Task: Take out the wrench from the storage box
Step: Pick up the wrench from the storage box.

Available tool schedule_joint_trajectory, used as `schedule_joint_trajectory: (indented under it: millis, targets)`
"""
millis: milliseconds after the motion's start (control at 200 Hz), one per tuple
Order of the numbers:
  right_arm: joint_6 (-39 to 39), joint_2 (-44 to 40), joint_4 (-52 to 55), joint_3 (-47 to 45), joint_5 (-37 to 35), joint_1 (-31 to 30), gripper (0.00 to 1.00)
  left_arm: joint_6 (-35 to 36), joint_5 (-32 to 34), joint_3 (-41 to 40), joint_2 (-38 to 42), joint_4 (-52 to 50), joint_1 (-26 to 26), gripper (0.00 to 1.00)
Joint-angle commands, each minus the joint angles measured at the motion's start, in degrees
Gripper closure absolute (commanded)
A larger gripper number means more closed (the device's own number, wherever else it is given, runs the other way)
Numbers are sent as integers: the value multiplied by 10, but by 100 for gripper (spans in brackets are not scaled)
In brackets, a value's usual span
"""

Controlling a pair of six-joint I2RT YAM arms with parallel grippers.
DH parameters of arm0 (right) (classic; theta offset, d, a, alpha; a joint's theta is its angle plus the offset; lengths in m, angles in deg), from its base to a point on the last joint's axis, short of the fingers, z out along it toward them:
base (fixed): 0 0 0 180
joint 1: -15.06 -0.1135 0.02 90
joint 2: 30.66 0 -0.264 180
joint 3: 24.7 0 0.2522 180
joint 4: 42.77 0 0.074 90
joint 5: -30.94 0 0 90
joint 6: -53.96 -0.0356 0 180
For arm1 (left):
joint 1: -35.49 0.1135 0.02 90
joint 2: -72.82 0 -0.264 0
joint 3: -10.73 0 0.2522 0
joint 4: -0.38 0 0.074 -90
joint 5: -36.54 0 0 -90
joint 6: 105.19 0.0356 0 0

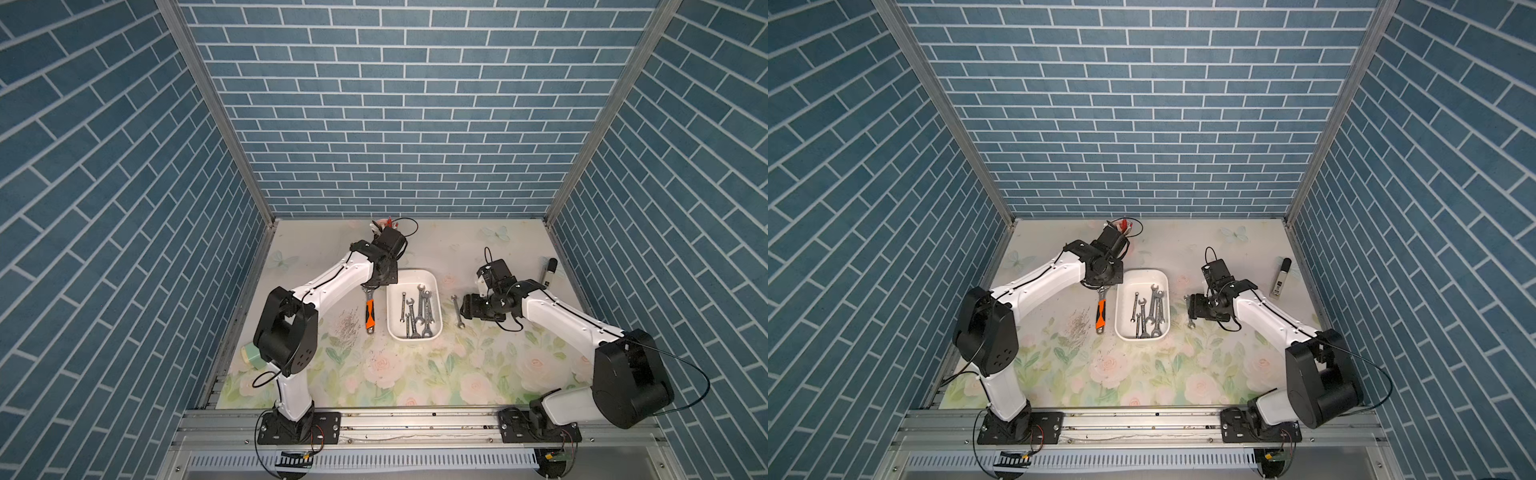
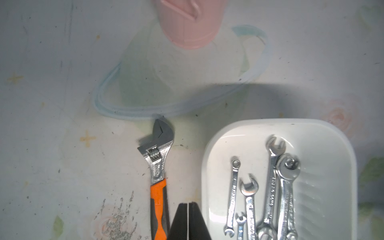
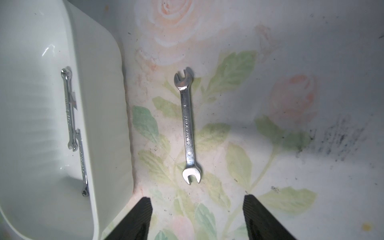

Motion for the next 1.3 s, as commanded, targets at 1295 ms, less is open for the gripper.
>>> schedule_joint_trajectory:
  millis: [1295]
  targets:
    - [18,-4,6,-4,13,2,26,2,-62,56,-193,-25,-86,73]
